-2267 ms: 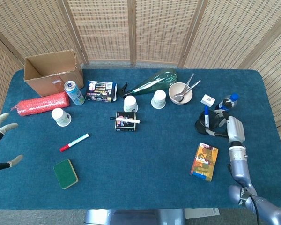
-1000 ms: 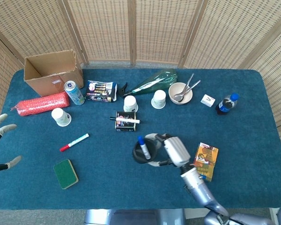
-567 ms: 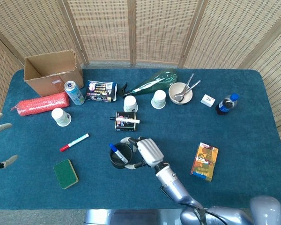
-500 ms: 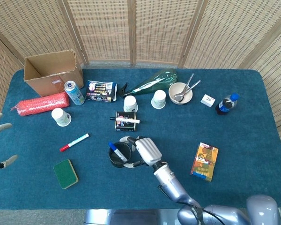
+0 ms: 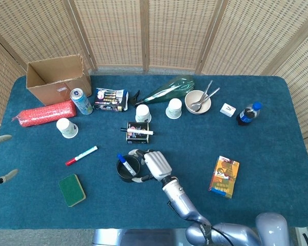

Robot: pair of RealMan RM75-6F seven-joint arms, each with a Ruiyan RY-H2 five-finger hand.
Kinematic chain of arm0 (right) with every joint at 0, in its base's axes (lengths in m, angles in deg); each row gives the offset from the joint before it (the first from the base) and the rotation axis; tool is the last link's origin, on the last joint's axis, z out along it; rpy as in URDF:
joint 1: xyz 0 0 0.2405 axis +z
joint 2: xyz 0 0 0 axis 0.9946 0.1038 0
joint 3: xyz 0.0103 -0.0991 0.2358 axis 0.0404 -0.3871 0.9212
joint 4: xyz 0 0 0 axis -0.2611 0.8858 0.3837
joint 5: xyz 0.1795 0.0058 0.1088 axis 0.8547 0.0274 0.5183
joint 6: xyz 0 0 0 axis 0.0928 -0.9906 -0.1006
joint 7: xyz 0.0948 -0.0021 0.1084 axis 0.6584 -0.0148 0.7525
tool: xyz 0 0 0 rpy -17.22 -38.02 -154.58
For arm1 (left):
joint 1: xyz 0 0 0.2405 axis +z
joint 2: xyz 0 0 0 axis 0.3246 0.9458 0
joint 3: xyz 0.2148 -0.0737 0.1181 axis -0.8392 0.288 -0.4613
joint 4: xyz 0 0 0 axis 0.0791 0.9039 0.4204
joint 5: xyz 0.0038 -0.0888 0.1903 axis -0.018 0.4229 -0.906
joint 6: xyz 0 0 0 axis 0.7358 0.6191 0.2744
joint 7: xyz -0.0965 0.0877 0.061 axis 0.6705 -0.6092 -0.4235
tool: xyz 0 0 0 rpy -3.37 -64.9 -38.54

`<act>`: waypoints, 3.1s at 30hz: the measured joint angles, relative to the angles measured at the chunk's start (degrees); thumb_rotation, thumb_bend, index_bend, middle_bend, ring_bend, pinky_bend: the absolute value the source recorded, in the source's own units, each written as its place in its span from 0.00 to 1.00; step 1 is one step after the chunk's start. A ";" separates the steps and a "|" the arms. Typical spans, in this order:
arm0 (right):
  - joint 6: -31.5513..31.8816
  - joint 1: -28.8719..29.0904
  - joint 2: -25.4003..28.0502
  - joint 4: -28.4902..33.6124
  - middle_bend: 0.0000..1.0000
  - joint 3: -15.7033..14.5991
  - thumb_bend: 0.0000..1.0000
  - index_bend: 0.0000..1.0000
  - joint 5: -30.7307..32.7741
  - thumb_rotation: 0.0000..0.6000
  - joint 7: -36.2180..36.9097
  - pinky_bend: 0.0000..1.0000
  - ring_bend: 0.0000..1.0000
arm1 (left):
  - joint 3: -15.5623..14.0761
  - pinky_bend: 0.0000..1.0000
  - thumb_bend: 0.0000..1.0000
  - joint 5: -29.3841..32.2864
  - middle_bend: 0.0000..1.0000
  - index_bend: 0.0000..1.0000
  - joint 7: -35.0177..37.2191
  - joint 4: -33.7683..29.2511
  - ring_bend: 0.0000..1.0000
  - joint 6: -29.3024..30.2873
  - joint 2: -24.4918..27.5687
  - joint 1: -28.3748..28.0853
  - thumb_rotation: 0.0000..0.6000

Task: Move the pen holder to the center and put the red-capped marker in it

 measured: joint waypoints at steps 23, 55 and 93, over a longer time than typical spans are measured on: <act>9.89 -7.40 17.45 9.69 0.06 -3.08 0.00 0.00 -7.61 1.00 9.86 0.33 0.13 | 0.54 0.00 0.18 0.13 0.00 0.22 2.18 -0.03 0.00 -0.46 0.69 -0.51 1.00; 30.57 -28.93 36.94 -11.81 0.09 -9.58 0.00 0.05 -10.90 1.00 23.29 0.30 0.12 | 3.35 0.02 0.18 23.76 0.00 0.28 -7.04 -1.76 0.00 -26.06 -3.59 -14.23 1.00; 36.55 -33.54 36.84 -12.88 0.13 -8.75 0.00 0.11 -13.94 1.00 31.23 0.29 0.12 | 3.17 0.05 0.20 67.97 0.00 0.34 -38.97 2.74 0.00 -20.79 -26.33 -34.01 1.00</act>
